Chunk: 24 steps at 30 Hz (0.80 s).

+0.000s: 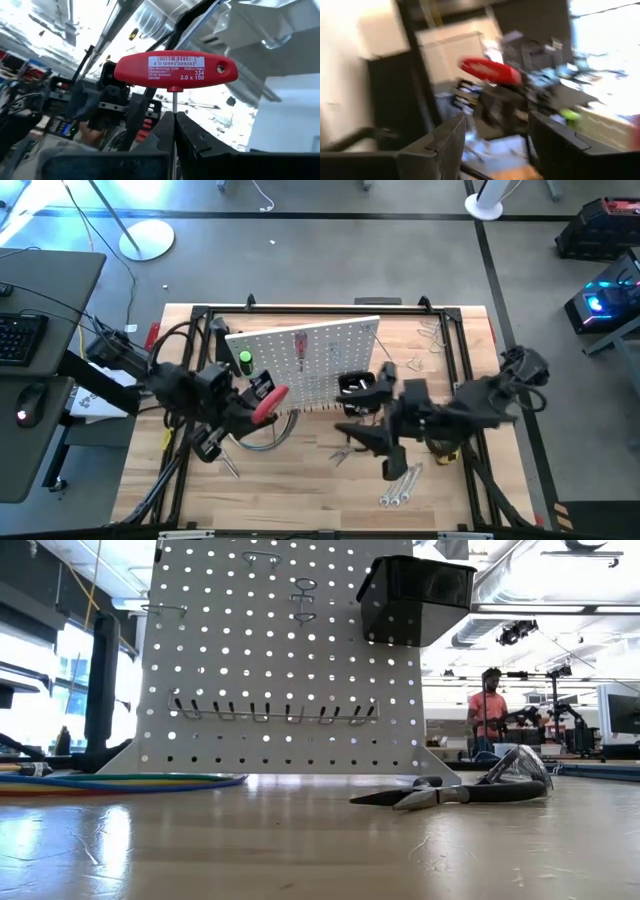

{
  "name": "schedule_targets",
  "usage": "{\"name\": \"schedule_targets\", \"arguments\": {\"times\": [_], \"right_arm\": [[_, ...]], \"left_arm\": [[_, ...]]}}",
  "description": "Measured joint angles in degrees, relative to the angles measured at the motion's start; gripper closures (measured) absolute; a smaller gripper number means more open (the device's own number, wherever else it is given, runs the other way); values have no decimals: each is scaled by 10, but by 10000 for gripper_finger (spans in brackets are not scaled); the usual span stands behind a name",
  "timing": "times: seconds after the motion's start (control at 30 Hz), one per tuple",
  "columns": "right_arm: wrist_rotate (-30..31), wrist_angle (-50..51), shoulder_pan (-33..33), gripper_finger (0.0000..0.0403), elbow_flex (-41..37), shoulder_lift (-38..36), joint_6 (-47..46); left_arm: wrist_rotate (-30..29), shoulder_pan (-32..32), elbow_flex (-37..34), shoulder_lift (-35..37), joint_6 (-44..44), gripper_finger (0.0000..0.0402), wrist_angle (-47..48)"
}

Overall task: Hang tools onto peg board
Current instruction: Hang the red allen wrench on the peg board

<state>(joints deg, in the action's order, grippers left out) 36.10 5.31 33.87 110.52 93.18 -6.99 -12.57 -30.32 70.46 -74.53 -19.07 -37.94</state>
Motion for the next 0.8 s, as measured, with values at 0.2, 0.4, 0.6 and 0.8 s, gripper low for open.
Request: {"name": "schedule_targets", "arguments": {"times": [0.2, 0.4, 0.6, 0.8], "right_arm": [[-137, -27, -67, 192, 0, 21, -41], [-146, -31, -88, 192, 0, 22, -46], [-164, 1, -87, 192, 0, 22, -86], [-157, -11, -87, 192, 0, 22, -81]], "left_arm": [[44, 16, 0, -21, -40, 401, -44], [1, 25, 0, -26, 3, 401, -58], [5, 50, 18, -27, 15, 401, -29], [67, 52, 22, -29, -3, 401, -3]]}}
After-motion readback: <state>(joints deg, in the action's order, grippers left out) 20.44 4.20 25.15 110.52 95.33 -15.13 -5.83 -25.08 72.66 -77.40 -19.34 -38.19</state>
